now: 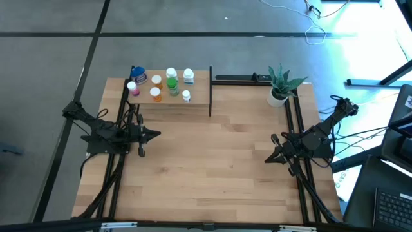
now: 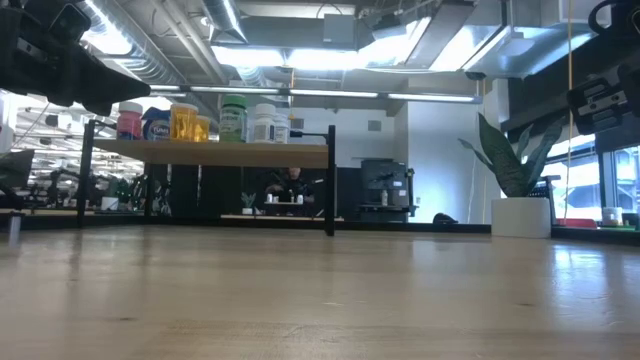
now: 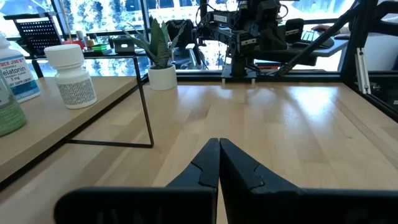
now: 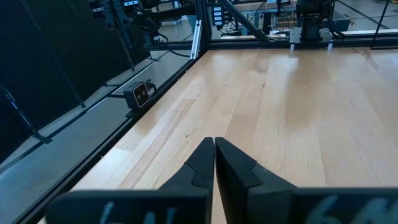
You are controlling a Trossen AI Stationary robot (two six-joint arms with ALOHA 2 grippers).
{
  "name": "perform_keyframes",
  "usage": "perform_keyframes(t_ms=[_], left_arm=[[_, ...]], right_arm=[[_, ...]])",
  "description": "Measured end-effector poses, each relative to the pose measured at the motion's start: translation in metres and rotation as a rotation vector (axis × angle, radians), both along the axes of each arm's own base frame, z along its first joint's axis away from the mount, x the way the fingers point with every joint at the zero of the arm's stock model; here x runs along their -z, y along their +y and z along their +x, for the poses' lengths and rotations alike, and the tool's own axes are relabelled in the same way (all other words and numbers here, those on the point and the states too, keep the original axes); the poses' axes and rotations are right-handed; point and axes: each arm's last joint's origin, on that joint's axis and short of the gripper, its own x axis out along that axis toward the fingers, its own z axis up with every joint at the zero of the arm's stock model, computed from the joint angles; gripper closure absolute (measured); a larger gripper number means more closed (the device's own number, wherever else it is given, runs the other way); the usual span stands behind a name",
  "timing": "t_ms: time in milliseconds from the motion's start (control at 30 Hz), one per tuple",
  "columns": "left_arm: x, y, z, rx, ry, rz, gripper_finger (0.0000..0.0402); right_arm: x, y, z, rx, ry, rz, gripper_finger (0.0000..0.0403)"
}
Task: Pick and place medicine bottles onto shelf by color
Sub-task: Return to Home Position
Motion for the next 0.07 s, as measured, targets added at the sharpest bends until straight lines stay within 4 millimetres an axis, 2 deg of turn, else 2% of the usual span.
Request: perform_keyframes(t_ms=[67], left_arm=[[0.0000,0.0000,0.0000,0.000,0.000,0.000,0.0401]], right_arm=[[0.0000,0.0000,0.0000,0.000,0.000,0.000,0.0385]])
